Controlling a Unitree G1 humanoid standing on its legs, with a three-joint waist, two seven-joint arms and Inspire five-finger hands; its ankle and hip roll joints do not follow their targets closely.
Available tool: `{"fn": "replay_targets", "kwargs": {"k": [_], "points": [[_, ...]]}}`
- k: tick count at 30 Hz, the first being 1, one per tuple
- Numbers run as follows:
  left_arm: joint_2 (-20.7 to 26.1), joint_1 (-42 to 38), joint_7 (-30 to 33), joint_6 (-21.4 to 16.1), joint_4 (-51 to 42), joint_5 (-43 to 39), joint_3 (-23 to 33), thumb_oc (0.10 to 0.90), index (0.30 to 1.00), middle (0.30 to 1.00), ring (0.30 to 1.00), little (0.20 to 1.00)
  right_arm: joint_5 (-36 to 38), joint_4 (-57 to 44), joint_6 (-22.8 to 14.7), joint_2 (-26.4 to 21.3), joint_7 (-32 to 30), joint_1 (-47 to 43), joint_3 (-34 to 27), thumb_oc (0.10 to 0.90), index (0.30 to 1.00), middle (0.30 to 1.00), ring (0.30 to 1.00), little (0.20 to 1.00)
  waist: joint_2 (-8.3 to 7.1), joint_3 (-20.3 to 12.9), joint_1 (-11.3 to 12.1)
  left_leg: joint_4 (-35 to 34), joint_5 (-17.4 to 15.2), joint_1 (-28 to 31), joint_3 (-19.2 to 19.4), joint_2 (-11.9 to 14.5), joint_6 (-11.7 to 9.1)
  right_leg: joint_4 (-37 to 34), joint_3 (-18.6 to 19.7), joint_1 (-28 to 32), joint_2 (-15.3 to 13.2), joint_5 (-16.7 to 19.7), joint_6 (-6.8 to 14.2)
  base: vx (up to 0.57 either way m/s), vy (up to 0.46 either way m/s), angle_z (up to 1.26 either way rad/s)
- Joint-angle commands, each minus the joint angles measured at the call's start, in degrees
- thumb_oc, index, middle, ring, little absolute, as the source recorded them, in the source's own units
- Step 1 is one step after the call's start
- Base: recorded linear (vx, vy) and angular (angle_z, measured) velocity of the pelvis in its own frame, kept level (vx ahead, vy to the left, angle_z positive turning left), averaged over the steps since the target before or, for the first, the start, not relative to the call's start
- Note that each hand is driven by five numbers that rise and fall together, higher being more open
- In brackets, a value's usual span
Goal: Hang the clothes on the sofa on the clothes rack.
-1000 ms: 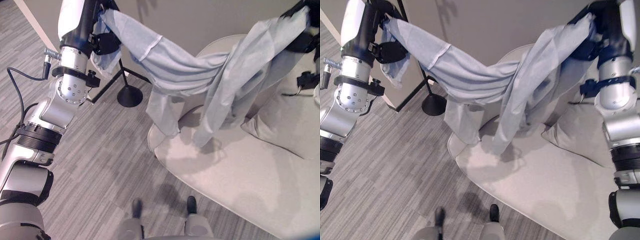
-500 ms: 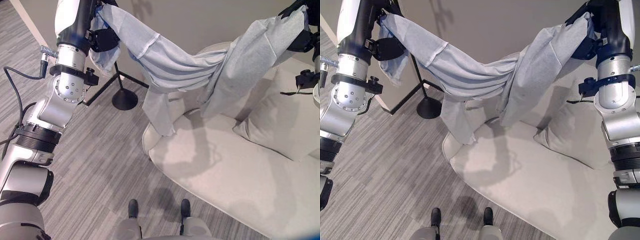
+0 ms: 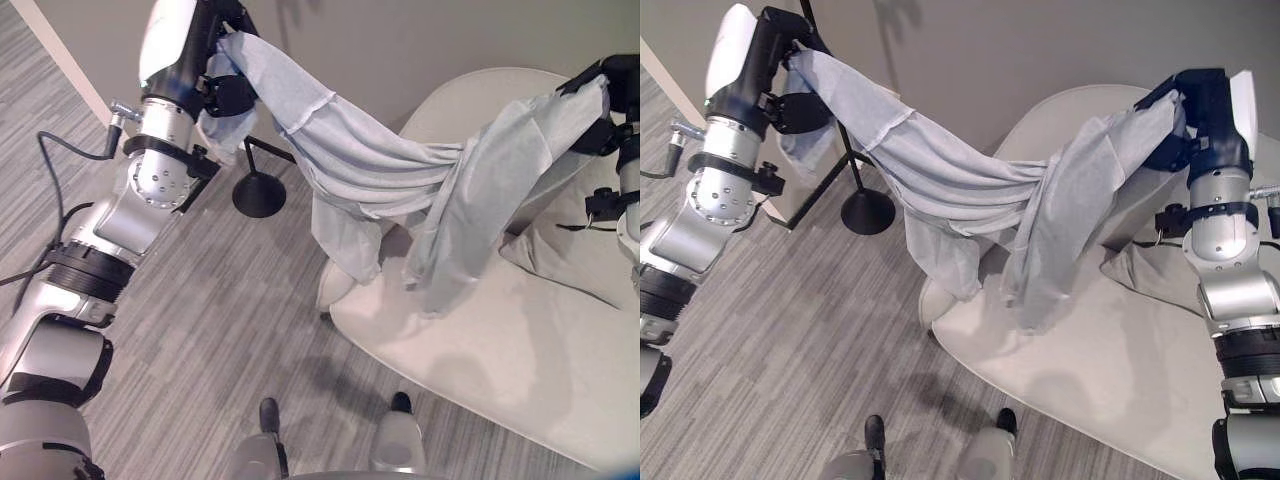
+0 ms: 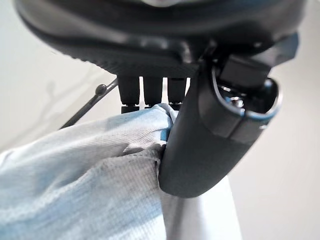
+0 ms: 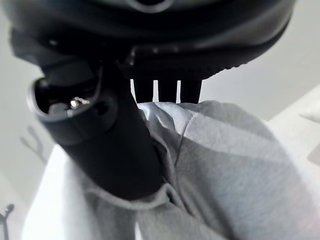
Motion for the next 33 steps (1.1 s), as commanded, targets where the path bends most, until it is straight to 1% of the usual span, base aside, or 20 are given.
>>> {"fn": "replay_targets", "kwargs": {"k": [1, 2, 4, 5, 7, 9, 11, 14, 16, 17, 18, 20, 22, 23, 25, 27, 29, 30, 31, 33], "points": [[-0.1, -6.8, 1.4, -3.6, -1.7, -0.3, 2.8, 0.400, 0.300, 0.300, 0.300, 0.300, -1.2, -1.6, -4.2, -7.6, -4.0, -8.2, -3.8, 0.400, 0.300, 0.300, 0.300, 0.300, -2.40, -6.0, -1.9, -3.1, -1.5, 1.8, 1.8, -1.2, -4.5, -2.6, 0.7, 2.6, 7.3, -1.4, -0.6, 0.07, 0.192, 0.25], [-1.1, -6.0, 0.9, -3.5, -1.8, -0.2, 3.4, 0.400, 0.300, 0.300, 0.300, 0.300, -1.4, -1.8, -4.4, -7.7, -4.1, -8.9, -3.6, 0.400, 0.300, 0.300, 0.300, 0.300, -2.84, -5.6, -1.5, -3.1, -1.5, 1.9, 1.9, -2.8, -4.0, -2.8, 0.2, 2.6, 8.9, -2.1, -1.4, 0.08, 0.194, 0.34], [-1.4, -6.0, 0.8, -3.4, -1.8, -0.1, 3.4, 0.400, 0.300, 0.300, 0.300, 0.300, -1.5, -1.8, -4.5, -7.9, -4.2, -9.8, -3.0, 0.400, 0.300, 0.300, 0.300, 0.300, -2.96, -5.4, -1.1, -3.1, -1.5, 1.7, 2.4, -3.2, -3.7, -2.3, -1.5, 2.6, 8.6, -2.5, -1.7, 0.03, 0.120, -0.11], [-1.0, -6.8, 0.8, -3.3, -2.2, 0.0, 3.3, 0.400, 0.300, 0.300, 0.300, 0.300, -1.7, -1.8, -4.5, -7.6, -4.3, -12.2, -1.6, 0.400, 0.300, 0.300, 0.300, 0.300, -3.17, -5.4, -0.1, -3.1, -1.6, 1.0, 3.9, -3.0, -3.5, -1.9, -5.2, 3.6, 6.6, -3.0, -1.6, 0.02, 0.085, -0.32], [0.0, -6.8, 0.5, -3.2, -2.9, 0.3, 3.5, 0.400, 0.300, 0.300, 0.300, 0.300, -1.8, -1.8, -4.7, -6.9, -4.3, -14.4, -0.1, 0.400, 0.300, 0.300, 0.300, 0.300, -3.49, -6.1, 0.5, -3.1, -2.7, 1.1, 5.6, -3.2, -3.1, -3.9, -7.3, 5.7, 5.0, -2.8, -1.2, 0.04, 0.031, -0.10], [0.7, -6.6, 0.7, -3.1, -3.2, 0.4, 3.8, 0.400, 0.300, 0.300, 0.300, 0.300, -2.0, -1.4, -4.4, -6.3, -4.3, -15.4, 0.6, 0.400, 0.300, 0.300, 0.300, 0.300, -3.73, -6.4, 0.8, -3.1, -2.9, 1.4, 6.2, -3.4, -3.0, -6.6, -8.1, 7.2, 4.7, -2.1, -1.0, 0.11, 0.009, -0.25], [2.4, -4.7, 0.9, -2.7, -4.1, 0.8, 6.0, 0.400, 0.300, 0.300, 0.300, 0.300, -2.7, -1.4, -3.9, -5.2, -4.1, -14.4, 0.3, 0.400, 0.300, 0.300, 0.300, 0.300, -3.93, -7.4, 1.0, -3.1, -4.1, 2.7, 6.9, -3.9, -2.2, -11.5, -7.5, 8.8, 6.0, -1.2, -0.6, 0.18, -0.010, -0.35], [3.2, -4.0, 1.0, -2.8, -4.5, 0.7, 6.6, 0.400, 0.300, 0.300, 0.300, 0.300, -2.6, -1.6, -4.0, -4.7, -3.8, -14.8, 0.6, 0.400, 0.300, 0.300, 0.300, 0.300, -3.97, -7.5, 1.4, -3.1, -4.9, 4.9, 7.7, -4.2, -1.9, -13.4, -5.8, 9.8, 6.7, -0.5, -0.5, 0.16, 0.012, -0.23], [3.7, -3.6, 0.8, -2.9, -5.6, 0.3, 8.0, 0.400, 0.300, 0.300, 0.300, 0.300, -2.3, -2.0, -3.8, -4.9, -3.8, -15.7, 0.7, 0.400, 0.300, 0.300, 0.300, 0.300, -5.42, -5.2, 2.7, 12.2, -6.6, 0.9, 7.2, -4.0, -3.1, -13.5, -4.4, 12.3, 5.6, -1.5, -1.9, 0.11, -0.004, -0.31], [3.5, -2.9, 0.7, -3.0, -6.1, 0.1, 8.7, 0.400, 0.300, 0.300, 0.300, 0.300, -2.3, -2.3, -3.6, -5.0, -3.7, -15.6, 0.4, 0.400, 0.300, 0.300, 0.300, 0.300, -5.64, -4.6, 2.9, 16.2, -5.9, -0.7, 7.1, -3.5, -3.5, -13.5, -4.3, 13.1, 5.2, -2.0, -2.4, 0.09, 0.035, -0.36], [3.0, -2.2, 0.5, -3.4, -6.5, -0.4, 9.4, 0.400, 0.300, 0.300, 0.300, 0.300, -2.4, -2.6, -3.4, -5.3, -3.8, -15.1, -0.2, 0.400, 0.300, 0.300, 0.300, 0.300, -5.70, -4.0, 3.0, 21.5, -4.8, -3.4, 7.1, -2.0, -4.6, -13.5, -4.4, 14.0, 4.6, -2.7, -2.7, 0.10, 0.087, -0.20], [2.4, -2.9, 0.4, -4.0, -6.3, -1.0, 8.7, 0.400, 0.300, 0.300, 0.300, 0.300, -2.8, -2.8, -3.1, -6.2, -3.8, -14.2, -0.4, 0.400, 0.300, 0.300, 0.300, 0.300, -5.50, -3.7, 2.8, 23.4, -4.2, -6.6, 6.3, 1.0, -5.3, -13.7, -4.5, 14.6, 3.4, -3.4, -2.5, 0.12, 0.160, 0.10], [2.7, -4.1, 0.8, -4.2, -5.5, -1.1, 8.0, 0.400, 0.300, 0.300, 0.300, 0.300, -3.1, -3.4, -3.1, -6.5, -3.8, -13.6, -0.3, 0.400, 0.300, 0.300, 0.300, 0.300, -5.42, -4.5, 2.5, 18.1, -5.7, -6.2, 4.9, 4.4, -4.9, -14.3, -3.8, 14.9, 1.2, -3.7, -0.9, 0.21, 0.297, 0.13], [3.2, -4.6, 1.0, -4.2, -5.1, -1.4, 7.4, 0.400, 0.300, 0.300, 0.300, 0.300, -3.2, -3.9, -3.3, -6.5, -4.0, -13.2, -0.5, 0.400, 0.300, 0.300, 0.300, 0.300, -5.59, -4.9, 2.5, 15.4, -4.7, -6.4, 3.8, 6.2, -4.8, -14.4, -3.1, 14.6, -0.5, -3.2, 0.0, 0.25, 0.413, 0.03], [4.4, -6.6, 2.1, -4.5, -3.7, -1.9, 5.4, 0.400, 0.300, 0.300, 0.300, 0.300, -3.3, -4.0, -3.8, -7.0, -4.9, -13.3, -0.6, 0.400, 0.300, 0.300, 0.300, 0.300, -5.25, -5.7, 2.5, 9.3, 0.9, -6.9, 0.3, 12.0, -7.0, -14.9, -1.3, 14.9, -3.8, -3.1, 2.0, 0.26, 0.501, -0.20], [6.1, -8.4, 3.3, -5.0, -2.6, -2.8, 3.1, 0.400, 0.300, 0.300, 0.300, 0.300, -3.4, -3.5, -4.0, -6.9, -5.6, -13.4, 0.3, 0.400, 0.300, 0.300, 0.300, 0.300, -4.74, -6.3, 2.8, 6.6, 5.6, -8.5, -5.0, 16.0, -8.8, -15.5, 1.6, 15.3, -6.5, -2.9, 3.5, 0.29, 0.623, -0.38], [8.1, -11.0, 4.6, -5.3, -1.3, -3.4, -0.1, 0.400, 0.300, 0.300, 0.300, 0.300, -3.4, -2.6, -4.2, -7.1, -6.1, -14.3, 2.0, 0.400, 0.300, 0.300, 0.300, 0.300, -3.76, -7.2, 3.1, 7.8, 8.2, -10.3, -12.8, 16.7, -10.3, -15.4, 4.0, 15.9, -8.8, -2.1, 4.6, 0.28, 0.589, -0.54], [8.1, -11.0, 4.7, -5.3, -1.2, -3.4, -0.2, 0.400, 0.300, 0.300, 0.300, 0.300, -3.4, -2.6, -4.2, -7.1, -6.1, -14.3, 2.0, 0.400, 0.300, 0.300, 0.300, 0.300, -3.75, -7.2, 3.0, 7.9, 8.1, -10.5, -12.9, 16.7, -10.3, -15.4, 3.9, 15.9, -8.8, -2.1, 4.6, 0.40, 0.803, -0.50], [7.8, -12.7, 4.2, -5.5, -0.5, -3.8, -0.7, 0.400, 0.300, 0.300, 0.300, 0.300, -2.8, -1.9, -3.9, -7.0, -5.1, -14.4, 1.9, 0.400, 0.300, 0.300, 0.300, 0.300, -1.91, -8.7, 2.0, 6.2, 1.3, -7.2, -12.5, 15.1, -12.1, -15.0, 3.6, 17.0, -12.4, 1.5, 6.2, 0.40, 0.826, -0.48], [7.7, -12.7, 3.7, -5.2, -0.6, -3.6, -1.2, 0.400, 0.300, 0.300, 0.300, 0.300, -3.7, -2.3, -2.7, -6.6, -4.9, -13.5, 0.3, 0.400, 0.300, 0.300, 0.300, 0.300, -1.58, -9.2, 1.3, 5.0, -3.0, -4.5, -10.4, 11.4, -10.6, -12.8, 5.1, 14.1, -15.9, 13.0, 6.2, 0.34, 0.893, -0.51]]}}
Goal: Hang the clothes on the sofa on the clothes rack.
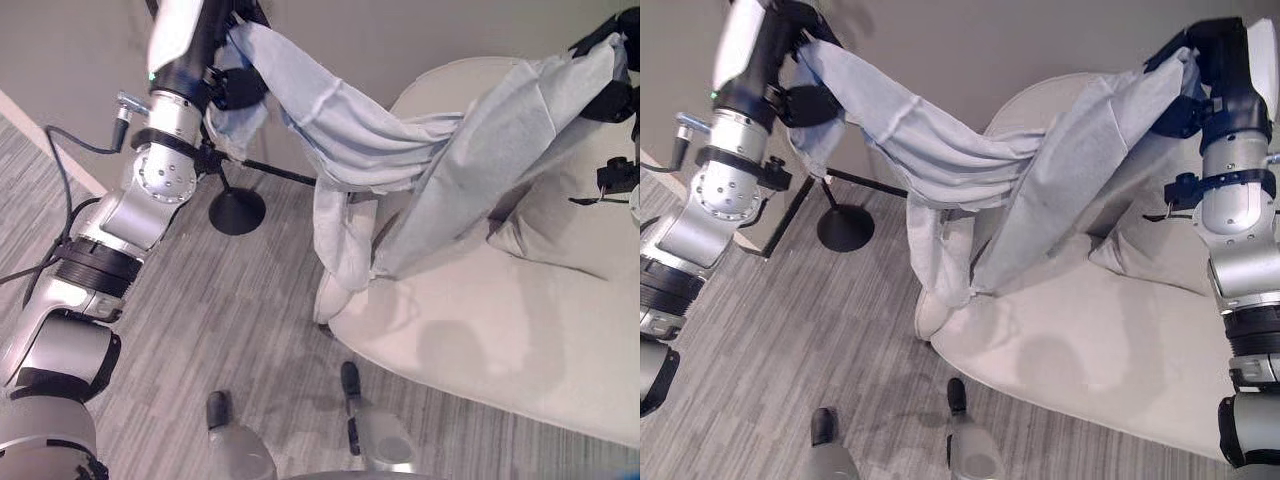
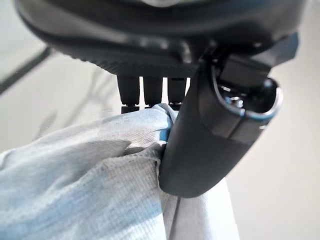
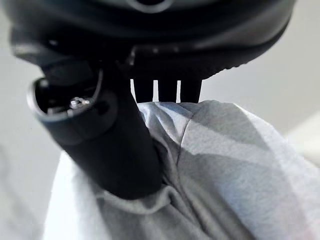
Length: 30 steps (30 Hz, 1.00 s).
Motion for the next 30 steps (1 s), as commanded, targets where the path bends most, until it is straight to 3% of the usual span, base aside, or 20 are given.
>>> {"fn": "replay_targets", "kwargs": {"k": [1, 2, 5, 8, 9, 10, 11, 13, 17, 21, 24, 25, 26, 30], "points": [[3.7, -10.0, 4.9, -3.7, -2.2, -2.4, 5.7, 0.400, 0.300, 0.300, 0.300, 0.300, -1.8, -6.4, -3.6, -3.7, -4.4, -4.9, -2.5, 0.400, 0.300, 0.300, 0.300, 0.300, -1.11, -10.6, 0.7, 1.5, -2.7, 3.2, 1.4, -0.9, -1.8, 1.7, -5.7, 7.1, -17.6, 13.4, 8.5, 0.12, 0.740, -0.54], [3.9, -9.7, 4.6, -3.3, -2.7, -1.8, 5.8, 0.400, 0.300, 0.300, 0.300, 0.300, -1.8, -6.7, -3.7, -2.4, -4.5, -4.8, -3.0, 0.400, 0.300, 0.300, 0.300, 0.300, -0.59, -10.2, 1.1, 0.1, -2.3, 4.2, 3.2, -2.5, -0.4, 4.7, -6.8, 5.3, -17.3, 13.7, 7.3, 0.10, 0.722, -0.74], [5.1, -10.3, 3.8, -2.5, -3.5, -0.5, 6.4, 0.400, 0.300, 0.300, 0.300, 0.300, -1.2, -5.7, -4.1, -0.9, -4.5, -7.7, -0.5, 0.400, 0.300, 0.300, 0.300, 0.300, 1.03, -9.2, 2.6, -5.0, -0.6, 7.8, 6.8, -5.0, 2.5, 14.5, -12.5, 3.2, -13.5, 6.8, 5.4, 0.00, 0.604, -0.93], [5.9, -8.9, 3.4, -2.0, -4.8, -0.2, 8.6, 0.400, 0.300, 0.300, 0.300, 0.300, 0.0, -5.2, -4.2, -1.2, -3.5, -10.7, 1.7, 0.400, 0.300, 0.300, 0.300, 0.300, 1.46, -9.1, 3.3, -6.2, 0.0, 8.0, 8.3, -7.9, 3.9, 19.8, -16.6, 2.1, -3.9, -5.2, 3.1, -0.01, 0.385, -0.54], [6.0, -8.6, 3.4, -2.0, -5.0, -0.2, 9.0, 0.400, 0.300, 0.300, 0.300, 0.300, 0.1, -5.0, -4.2, -1.2, -3.5, -11.2, 2.2, 0.400, 0.300, 0.300, 0.300, 0.300, 1.70, -9.1, 3.1, -6.2, 0.2, 7.8, 8.2, -7.8, 3.8, 19.9, -16.7, 1.9, -3.8, -5.2, 2.8, 0.02, 0.217, -0.40], [5.8, -6.5, 3.4, -1.7, -4.8, -0.4, 10.9, 0.400, 0.300, 0.300, 0.300, 0.300, 0.5, -4.6, -4.4, -1.2, -2.6, -12.7, 3.6, 0.400, 0.300, 0.300, 0.300, 0.300, 0.72, -9.2, 3.8, -6.2, 0.1, 8.1, 8.9, -9.5, 3.9, 18.6, -17.8, 2.1, 2.7, -10.8, 1.9, 0.01, 0.123, -0.42], [5.9, -6.2, 3.4, -1.7, -5.0, -0.3, 11.3, 0.400, 0.300, 0.300, 0.300, 0.300, 0.5, -4.4, -4.4, -1.2, -2.6, -13.2, 4.1, 0.400, 0.300, 0.300, 0.300, 0.300, 0.95, -9.2, 3.7, -6.2, 0.4, 8.0, 8.9, -9.4, 3.8, 18.3, -17.8, 2.0, 2.9, -10.4, 1.8, 0.04, 0.152, -0.54], [6.5, -3.1, 4.0, -1.3, -4.6, -0.1, 14.7, 0.400, 0.300, 0.300, 0.300, 0.300, -0.4, -3.3, -4.0, -2.2, -2.3, -14.8, 5.5, 0.400, 0.300, 0.300, 0.300, 0.300, -1.76, -10.0, 5.1, -6.2, -0.4, 7.9, 9.6, -12.7, 4.1, 7.6, -16.0, 6.3, 8.3, -12.5, -1.0, 0.06, 0.040, -0.47], [6.0, 1.6, 4.3, -1.5, -4.9, -0.5, 18.8, 0.400, 0.300, 0.300, 0.300, 0.300, -0.4, -3.9, -4.0, -0.2, -1.9, -17.9, 8.2, 0.400, 0.300, 0.300, 0.300, 0.300, -2.81, -11.0, 6.4, -6.2, -1.1, 9.0, 10.3, -13.9, 4.6, -0.3, -16.0, 9.8, 8.7, -8.5, -0.2, 0.12, 0.008, -0.43], [4.2, 3.5, 3.8, -1.8, -5.7, -0.7, 20.4, 0.400, 0.300, 0.300, 0.300, 0.300, -0.6, -4.9, -4.0, -0.5, -1.8, -17.4, 7.9, 0.400, 0.300, 0.300, 0.300, 0.300, -2.94, -10.7, 6.3, -3.0, -2.2, 8.9, 11.6, -14.4, 4.4, -3.4, -17.1, 12.4, 8.0, -7.8, 0.0, 0.07, 0.057, -0.06], [3.4, 4.7, 3.2, -2.2, -6.8, -0.6, 21.0, 0.400, 0.300, 0.300, 0.300, 0.300, -1.0, -5.8, -3.6, -1.5, -1.7, -15.4, 6.7, 0.400, 0.300, 0.300, 0.300, 0.300, -2.86, -10.4, 5.9, -0.3, -2.3, 7.0, 14.2, -12.9, 3.5, -3.4, -19.1, 13.2, 6.5, -8.4, 0.7, 0.08, 0.163, 0.08], [3.7, 4.2, 3.4, -2.0, -6.7, -0.8, 20.5, 0.400, 0.300, 0.300, 0.300, 0.300, -1.3, -6.0, -3.3, -1.8, -1.7, -14.5, 6.6, 0.400, 0.300, 0.300, 0.300, 0.300, -2.99, -10.6, 5.8, -1.7, -0.7, 5.6, 14.3, -10.0, 2.8, -3.4, -19.7, 13.3, 4.6, -8.5, 1.5, 0.11, 0.169, 0.15], [3.7, 4.1, 3.4, -2.0, -6.7, -0.8, 20.4, 0.400, 0.300, 0.300, 0.300, 0.300, -1.3, -6.0, -3.3, -1.9, -1.7, -14.4, 6.5, 0.400, 0.300, 0.300, 0.300, 0.300, -3.02, -10.7, 5.8, -1.8, -0.6, 5.6, 14.2, -10.0, 2.8, -3.4, -19.8, 13.3, 4.6, -8.5, 1.5, 0.15, 0.259, 0.20], [3.1, 2.2, 4.7, -2.0, -5.6, -1.4, 18.9, 0.400, 0.300, 0.300, 0.300, 0.300, -1.1, -6.0, -3.3, -3.1, -2.9, -12.9, 5.3, 0.400, 0.300, 0.300, 0.300, 0.300, -3.37, -10.8, 4.9, -4.1, 4.9, 3.2, 13.4, -3.1, 0.8, -3.4, -19.8, 13.3, 1.4, -9.4, 2.6, 0.14, 0.262, 0.26]]}}
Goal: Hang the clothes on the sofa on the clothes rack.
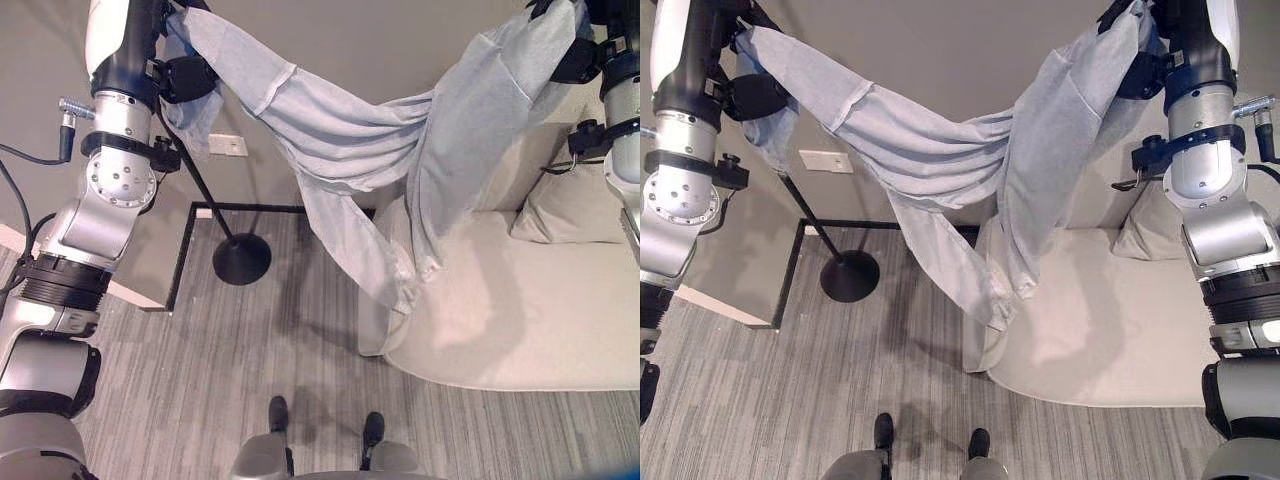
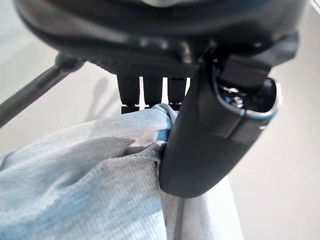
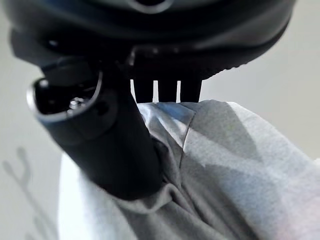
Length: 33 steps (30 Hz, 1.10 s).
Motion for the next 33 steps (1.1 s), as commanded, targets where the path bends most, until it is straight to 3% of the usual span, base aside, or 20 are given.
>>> {"fn": "replay_targets", "kwargs": {"k": [1, 4, 5, 7, 8, 10, 11, 12, 14, 15, 16, 18, 19, 20, 22, 25, 33], "points": [[0.0, -6.7, 4.5, -3.6, -1.0, -1.7, 2.8, 0.400, 0.300, 0.300, 0.300, 0.300, -1.1, -2.9, -3.5, -6.1, -4.8, -1.8, -3.2, 0.400, 0.300, 0.300, 0.300, 0.300, -1.24, -8.2, -0.4, -3.7, -0.7, -0.6, 3.2, 12.8, -7.0, 0.5, 0.1, 0.4, 0.2, -8.9, 1.4, 0.19, 0.368, 0.41], [0.1, -8.5, 5.2, -3.8, -0.2, -2.0, 1.6, 0.400, 0.300, 0.300, 0.300, 0.300, -1.5, -2.7, -3.3, -7.0, -5.3, -1.4, -3.1, 0.400, 0.300, 0.300, 0.300, 0.300, -0.73, -8.3, -0.9, -3.2, 1.5, -1.7, 2.3, 16.4, -8.3, 0.6, 0.2, 1.3, -2.1, -9.2, 2.3, 0.20, 0.345, 0.20], [1.3, -9.4, 5.9, -3.6, -0.3, -1.1, 1.2, 0.400, 0.300, 0.300, 0.300, 0.300, -2.1, -3.4, -3.2, -6.9, -5.1, -1.8, -2.6, 0.400, 0.300, 0.300, 0.300, 0.300, 0.19, -8.6, -0.2, -1.4, -0.1, -1.5, -1.3, 16.7, -9.1, 0.8, 0.9, 3.0, -3.9, -9.4, 3.2, 0.40, 0.639, -0.17], [1.3, -9.8, 6.1, -3.5, -0.7, -0.6, 1.3, 0.400, 0.300, 0.300, 0.300, 0.300, -2.7, -3.8, -3.1, -7.1, -5.1, -1.7, -2.7, 0.400, 0.300, 0.300, 0.300, 0.300, 0.95, -9.2, -0.1, -1.3, -1.6, -1.3, -3.0, 15.9, -9.8, 0.7, 0.6, 3.8, -5.0, -8.7, 4.0, 0.28, 0.484, -0.50], [0.7, -10.3, 5.9, -3.8, -1.8, -1.2, 1.3, 0.400, 0.300, 0.300, 0.300, 0.300, -4.8, -4.0, -2.3, -7.5, -4.7, -1.3, -3.3, 0.400, 0.300, 0.300, 0.300, 0.300, 1.85, -9.3, -0.1, -0.5, -5.5, -1.3, -2.4, 13.7, -10.1, 2.9, -0.9, 3.5, -9.1, -4.2, 5.9, 0.14, 0.361, -0.31], [0.7, -10.3, 5.9, -3.8, -1.8, -1.2, 1.3, 0.400, 0.300, 0.300, 0.300, 0.300, -5.0, -4.2, -2.2, -7.5, -4.7, -1.3, -3.3, 0.400, 0.300, 0.300, 0.300, 0.300, 1.43, -9.4, 0.2, -0.1, -5.9, -1.5, -1.9, 13.0, -9.7, 3.1, -0.5, 3.2, -9.9, -4.0, 6.3, 0.07, 0.358, 0.00], [0.6, -12.1, 6.2, -3.6, -3.8, -0.5, 1.0, 0.400, 0.300, 0.300, 0.300, 0.300, -6.6, -4.5, -1.0, -7.6, -5.6, -1.6, -4.6, 0.400, 0.300, 0.300, 0.300, 0.300, 1.59, -8.3, 0.7, -0.7, -8.0, -0.4, 0.0, 9.9, -6.9, 13.4, 1.1, -3.5, -14.8, 1.5, 5.0, -0.06, 0.527, -0.18], [-0.4, -13.3, 5.9, -3.8, -5.2, -0.9, 0.0, 0.400, 0.300, 0.300, 0.300, 0.300, -6.8, -5.0, -1.2, -7.0, -6.6, -1.9, -5.1, 0.400, 0.300, 0.300, 0.300, 0.300, 2.48, -6.9, 0.0, -1.3, -7.4, 0.1, 0.5, 8.6, -5.2, 19.6, 3.8, -7.6, -13.8, 2.7, 3.1, -0.06, 0.682, -0.22], [-0.8, -14.8, 5.3, -3.7, -5.8, -0.8, -0.8, 0.400, 0.300, 0.300, 0.300, 0.300, -6.8, -4.6, -1.8, -6.1, -7.2, -1.9, -5.1, 0.400, 0.300, 0.300, 0.300, 0.300, 3.76, -5.6, -0.9, -5.1, -6.3, 3.1, 1.7, 7.3, -4.2, 27.0, 5.8, -13.5, -9.7, -0.7, 1.7, -0.04, 0.360, -0.06], [-1.1, -15.7, 5.0, -4.1, -6.2, -0.7, -1.2, 0.400, 0.300, 0.300, 0.300, 0.300, -6.0, -4.6, -2.1, -5.6, -7.5, -1.9, -5.4, 0.400, 0.300, 0.300, 0.300, 0.300, 3.90, -5.4, -1.4, -5.6, -6.8, 4.1, 2.6, 6.8, -4.4, 26.2, 4.9, -14.8, -7.9, -2.6, 1.6, 0.04, 0.131, 0.05], [-1.3, -13.7, 2.5, -2.6, -7.2, 1.1, -1.0, 0.400, 0.300, 0.300, 0.300, 0.300, -7.1, -1.1, -0.8, -8.5, -8.5, 1.8, -7.8, 0.400, 0.300, 0.300, 0.300, 0.300, 4.19, -5.5, -2.9, -5.6, -7.9, 5.7, 4.4, 6.5, -4.7, 18.5, 2.5, -13.5, -3.6, -7.9, 1.3, 0.06, 0.021, -0.01], [-1.4, -12.4, 3.0, -3.4, -6.6, 0.2, -1.5, 0.400, 0.300, 0.300, 0.300, 0.300, -8.9, 2.8, -1.6, -7.8, -10.1, 1.5, -9.3, 0.400, 0.300, 0.300, 0.300, 0.300, 4.04, -5.1, -2.7, -5.6, -6.8, 4.5, 3.0, 6.6, -4.9, 16.2, 4.0, -12.1, -3.5, -5.2, 2.4, -0.02, -0.024, 0.14], [-1.7, -13.8, 3.1, -6.4, -8.6, -5.7, -2.7, 0.400, 0.300, 0.300, 0.300, 0.300, -7.1, -2.3, -2.3, -6.7, -8.1, -1.9, -7.0, 0.400, 0.300, 0.300, 0.300, 0.300, 3.04, -4.5, -3.0, -5.5, -6.6, 4.3, 2.3, 5.9, -5.0, 12.5, 7.5, -12.1, -0.8, -5.4, 1.8, 0.01, -0.046, 0.60], [-2.8, -14.4, 2.9, -7.0, -10.9, -5.3, -2.6, 0.400, 0.300, 0.300, 0.300, 0.300, -7.1, -4.6, -2.5, -5.8, -7.5, -3.2, -5.3, 0.400, 0.300, 0.300, 0.300, 0.300, 2.43, -4.8, -2.6, -5.5, -7.4, 5.2, 3.2, 6.2, -5.4, 9.8, 7.3, -11.0, -1.1, -5.1, 2.1, 0.07, -0.086, 0.53], [-3.6, -9.1, 0.1, -7.3, -12.4, -4.1, 0.7, 0.400, 0.300, 0.300, 0.300, 0.300, -7.0, -5.2, -3.0, -3.7, -7.4, 0.9, -8.5, 0.400, 0.300, 0.300, 0.300, 0.300, 1.93, -6.3, -2.3, -5.5, -7.1, 6.2, 4.7, 6.6, -6.0, 3.4, 6.3, -7.4, -0.1, -3.9, 2.2, 0.15, -0.094, -0.21], [-4.8, -4.5, -0.6, -7.0, -13.5, -4.3, 3.3, 0.400, 0.300, 0.300, 0.300, 0.300, -7.1, -6.7, -3.2, -2.2, -6.5, 7.3, -12.4, 0.400, 0.300, 0.300, 0.300, 0.300, 1.68, -7.9, -1.9, -5.6, -7.7, 8.1, 4.5, 7.5, -6.6, 0.4, 4.8, -3.3, 0.7, -4.0, 2.2, 0.15, -0.099, -0.29], [-7.0, 3.9, -0.2, -7.5, -18.7, -5.7, 10.2, 0.400, 0.300, 0.300, 0.300, 0.300, -8.7, -13.0, -4.6, 0.6, -5.3, 15.5, -18.5, 0.400, 0.300, 0.300, 0.300, 0.300, 1.54, -8.8, -1.3, -5.6, -8.4, 10.5, 3.7, 8.8, -7.2, 0.4, 2.6, 0.5, 1.2, -5.7, 2.2, 0.08, -0.058, 0.00]]}}
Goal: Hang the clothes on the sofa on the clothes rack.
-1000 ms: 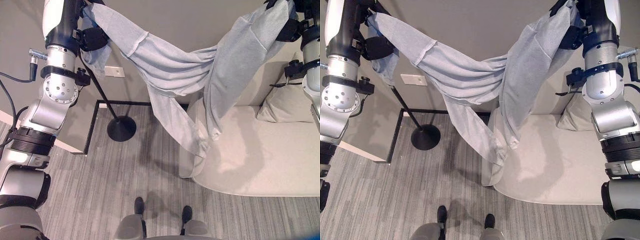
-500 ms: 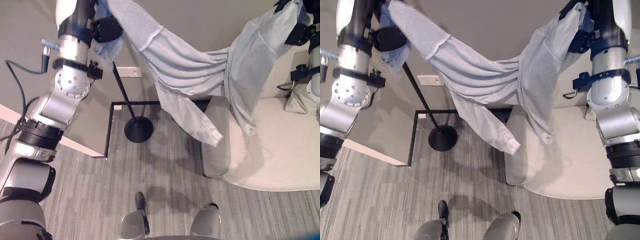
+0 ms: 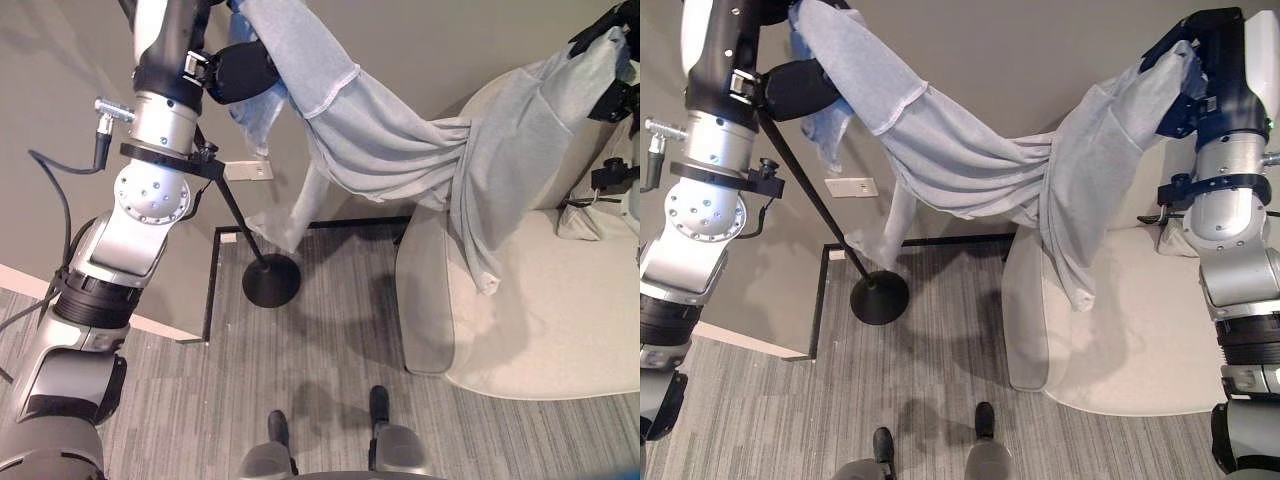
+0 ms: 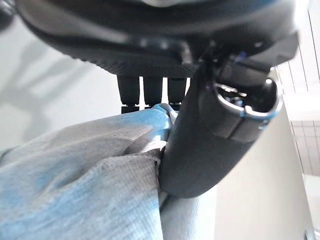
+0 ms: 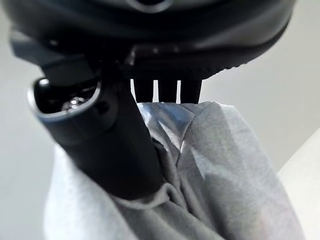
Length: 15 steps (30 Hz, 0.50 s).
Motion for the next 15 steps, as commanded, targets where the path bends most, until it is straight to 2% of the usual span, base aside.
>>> {"fn": "replay_targets", "kwargs": {"k": [1, 5, 7, 9, 15], "points": [[-0.3, -1.0, 3.7, -5.9, -2.3, -3.2, 6.7, 0.400, 0.300, 0.300, 0.300, 0.300, -2.1, -8.3, -7.5, 0.9, -3.3, -0.7, -5.1, 0.400, 0.300, 0.300, 0.300, 0.300, -2.56, -10.2, 2.0, 0.2, -5.9, 2.1, -1.2, 3.5, -4.0, 0.3, -4.3, 6.2, -2.4, -7.6, 3.7, 0.03, -0.013, 0.19], [-0.3, 1.1, 4.9, -7.6, -3.9, -6.3, 9.9, 0.400, 0.300, 0.300, 0.300, 0.300, -1.9, -11.3, -9.1, 1.7, -4.1, -2.1, -6.0, 0.400, 0.300, 0.300, 0.300, 0.300, -2.66, -10.7, 2.6, 0.2, -6.2, 2.4, -1.3, 3.5, -4.1, 0.3, -4.9, 6.8, -2.5, -7.7, 3.7, 0.03, -0.005, 0.14], [0.3, 0.8, 6.2, -8.7, -4.1, -7.7, 11.2, 0.400, 0.300, 0.300, 0.300, 0.300, -1.8, -11.8, -9.8, 0.2, -4.4, -5.0, -5.2, 0.400, 0.300, 0.300, 0.300, 0.300, -2.91, -10.9, 3.2, 0.2, -6.2, 2.3, -1.4, 3.5, -4.2, 0.3, -5.1, 7.0, -2.7, -7.8, 3.8, 0.01, -0.004, 0.13], [1.0, -0.1, 7.9, -9.9, -5.1, -8.7, 12.5, 0.400, 0.300, 0.300, 0.300, 0.300, -2.1, -11.5, -10.4, -3.2, -5.4, -10.0, -3.6, 0.400, 0.300, 0.300, 0.300, 0.300, -3.37, -11.5, 4.0, 0.2, -6.4, 2.3, -1.5, 3.4, -4.3, 0.3, -5.6, 7.2, -2.8, -7.9, 3.9, 0.02, -0.008, 0.12], [2.5, -1.6, 10.2, -11.5, -7.5, -8.5, 14.7, 0.400, 0.300, 0.300, 0.300, 0.300, -0.7, -9.9, -11.1, -7.9, -7.0, -16.9, -1.4, 0.400, 0.300, 0.300, 0.300, 0.300, -4.11, -12.0, 5.2, 0.2, -6.4, 1.8, -1.9, 3.1, -4.5, 0.3, -6.7, 7.7, -3.4, -7.8, 4.3, 0.02, -0.019, 0.15]]}}
